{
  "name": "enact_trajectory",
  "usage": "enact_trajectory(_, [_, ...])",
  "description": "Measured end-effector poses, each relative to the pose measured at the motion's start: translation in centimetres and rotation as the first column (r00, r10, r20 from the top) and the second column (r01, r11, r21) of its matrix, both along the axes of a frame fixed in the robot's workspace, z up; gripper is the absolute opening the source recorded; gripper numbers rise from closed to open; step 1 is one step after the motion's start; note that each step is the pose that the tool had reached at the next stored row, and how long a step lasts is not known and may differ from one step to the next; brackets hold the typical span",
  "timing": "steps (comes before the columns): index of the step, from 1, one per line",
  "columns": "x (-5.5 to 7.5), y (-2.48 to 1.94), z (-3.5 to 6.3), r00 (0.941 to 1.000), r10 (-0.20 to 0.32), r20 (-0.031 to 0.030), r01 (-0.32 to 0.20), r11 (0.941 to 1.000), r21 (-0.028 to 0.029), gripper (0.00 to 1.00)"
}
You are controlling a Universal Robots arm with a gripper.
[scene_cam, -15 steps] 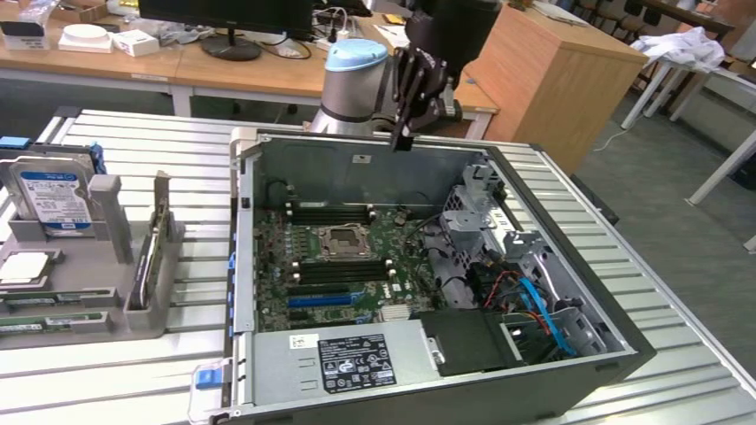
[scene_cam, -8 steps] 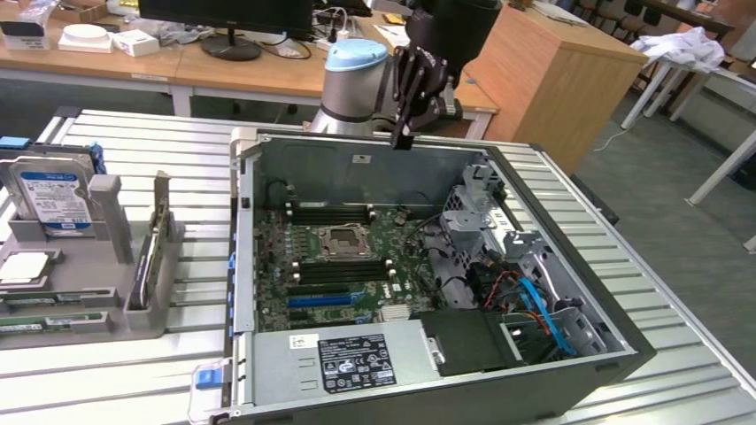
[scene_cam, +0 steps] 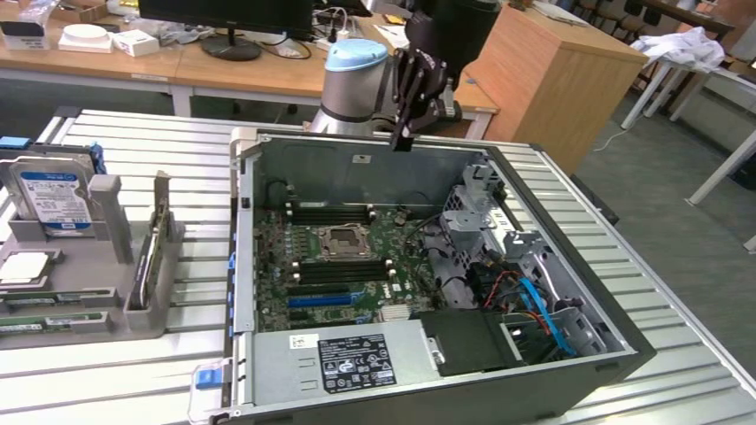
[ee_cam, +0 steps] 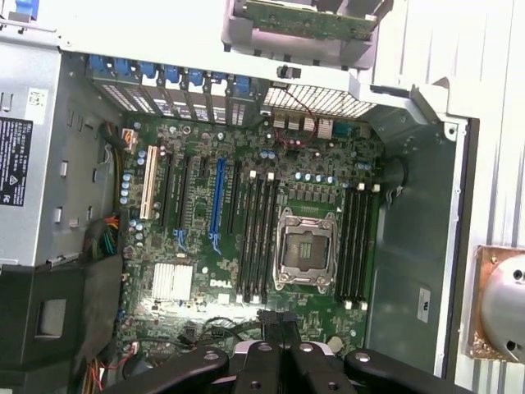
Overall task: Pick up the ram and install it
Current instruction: 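Press down the ram until it locks into place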
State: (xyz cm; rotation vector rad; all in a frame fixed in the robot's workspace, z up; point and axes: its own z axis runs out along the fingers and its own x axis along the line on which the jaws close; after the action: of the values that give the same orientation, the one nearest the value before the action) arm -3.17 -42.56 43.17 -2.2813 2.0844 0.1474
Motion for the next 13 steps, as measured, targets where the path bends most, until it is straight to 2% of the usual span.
enact_trajectory(4, [0.0,0.00,-0.66,1.0000,-0.001,0.0002,0.001,1.0000,-0.0064,0.10])
enact_trajectory(8, [0.0,0.00,-1.27,1.0000,-0.001,0.0001,0.001,0.9999,-0.0162,0.10])
enact_trajectory(13, [0.0,0.00,-2.18,1.0000,-0.001,0.0001,0.001,0.9997,-0.0227,0.10])
